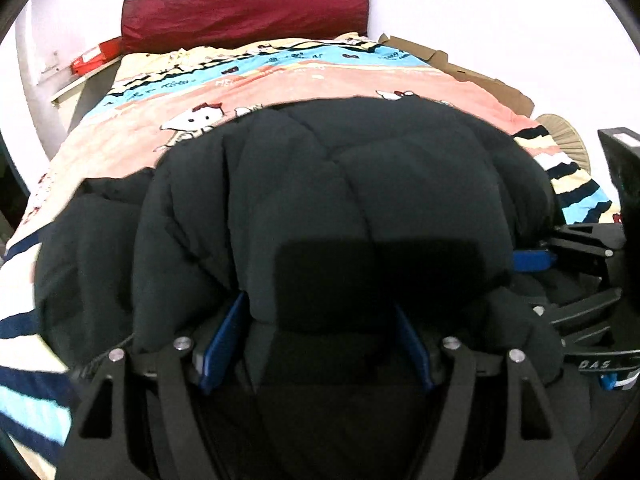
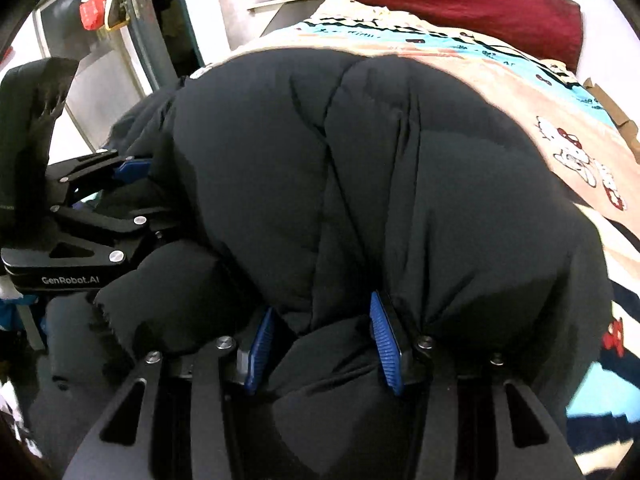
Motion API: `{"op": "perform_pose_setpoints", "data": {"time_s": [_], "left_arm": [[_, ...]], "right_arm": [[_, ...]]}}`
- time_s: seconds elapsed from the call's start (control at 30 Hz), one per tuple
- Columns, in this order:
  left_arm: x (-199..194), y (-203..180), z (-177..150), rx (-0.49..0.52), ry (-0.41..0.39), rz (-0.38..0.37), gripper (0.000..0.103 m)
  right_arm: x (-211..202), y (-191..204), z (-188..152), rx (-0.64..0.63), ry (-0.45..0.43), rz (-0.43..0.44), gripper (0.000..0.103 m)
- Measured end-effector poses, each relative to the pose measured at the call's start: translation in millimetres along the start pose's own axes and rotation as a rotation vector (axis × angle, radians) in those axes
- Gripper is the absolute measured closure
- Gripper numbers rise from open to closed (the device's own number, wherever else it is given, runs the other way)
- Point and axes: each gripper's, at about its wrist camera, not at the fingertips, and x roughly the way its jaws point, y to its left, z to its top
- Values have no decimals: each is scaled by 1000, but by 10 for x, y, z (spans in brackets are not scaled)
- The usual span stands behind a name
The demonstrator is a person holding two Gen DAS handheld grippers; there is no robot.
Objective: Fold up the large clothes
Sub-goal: 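Lay the hem over the hood with both grippers and press it down, then open both grippers and release the folded black jacket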
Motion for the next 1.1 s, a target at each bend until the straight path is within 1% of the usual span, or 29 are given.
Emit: {"op": "perform_pose_setpoints", "data": {"time_s": [0.13, 0.2, 0.3, 0.4, 0.53, 0.7, 0.87, 0.93, 1.03, 1.1], "left_arm": [[-344, -108, -110, 33, -39, 54, 34], [-403, -137, -154, 35, -36, 78, 34], [-363, -215, -224, 57, -33, 143, 34], [-305, -281, -265, 79, -40, 186, 34], [-195, -289, -319, 82, -37, 202, 34], [32, -291, -372, 77, -8, 215, 33], [93, -261, -347, 77, 22, 209, 33], [28, -267, -315, 75, 27, 206, 34], [-187, -275, -270, 71, 27, 191, 34], [-425, -284, -261, 87, 17, 207, 34]], "right_arm": [[-418, 66, -117, 2, -74, -7, 57], [-553, 57, -179, 14, -99, -7, 56], [-473, 46, -227, 8, -76, -24, 56], [-332, 47, -240, 15, -57, -29, 56], [-138, 15, -240, 19, -32, -22, 56], [28, -54, -240, 41, -17, -15, 56], [82, -38, -223, 37, -3, -45, 56], [63, -1, -210, 30, 7, -67, 56], [-106, 88, -199, 34, 5, -112, 55], [-290, 177, -220, 24, -15, -145, 50]]}}
